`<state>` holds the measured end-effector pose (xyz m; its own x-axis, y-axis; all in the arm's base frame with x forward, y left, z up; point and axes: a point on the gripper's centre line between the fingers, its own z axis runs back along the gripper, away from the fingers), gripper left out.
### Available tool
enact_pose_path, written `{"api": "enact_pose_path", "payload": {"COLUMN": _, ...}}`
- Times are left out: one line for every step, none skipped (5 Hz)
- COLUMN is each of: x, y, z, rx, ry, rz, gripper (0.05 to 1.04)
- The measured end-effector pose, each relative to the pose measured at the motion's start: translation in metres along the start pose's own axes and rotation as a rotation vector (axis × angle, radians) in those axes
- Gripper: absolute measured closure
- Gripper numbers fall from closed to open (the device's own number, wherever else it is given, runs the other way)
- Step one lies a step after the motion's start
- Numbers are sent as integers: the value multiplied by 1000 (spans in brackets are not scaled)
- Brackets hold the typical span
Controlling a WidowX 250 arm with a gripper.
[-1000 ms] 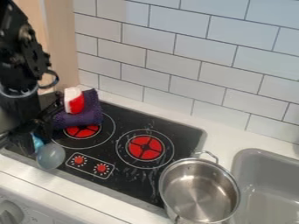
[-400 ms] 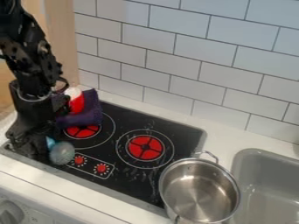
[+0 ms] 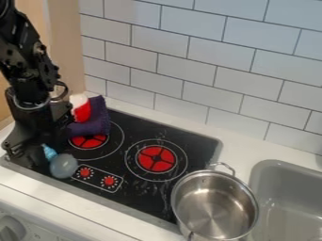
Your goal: Moved the an object to the left side of the burner
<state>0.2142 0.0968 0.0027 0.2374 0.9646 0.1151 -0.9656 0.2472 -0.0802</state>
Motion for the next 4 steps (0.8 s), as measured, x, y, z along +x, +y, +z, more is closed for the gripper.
{"api": "enact_pose_path", "payload": {"x": -2, "y": 1, "z": 3, "rx": -2, "ry": 7, "rz": 6, "gripper": 175}}
{"api": "enact_pose_path", "payload": {"x": -3, "y": -1, "z": 11, "rx": -39, "ry": -2, "rz": 15, "gripper": 56}}
{"api": "enact_pose_path", "payload": {"x": -2, "y": -2, "z": 22, "rx": -56, "ry": -15, "rz": -5, "gripper": 83}}
{"api": "enact_pose_path", "payload": {"x": 0, "y": -1, "z": 39, "rx": -73, "ry": -41, "rz": -6, "gripper": 85}}
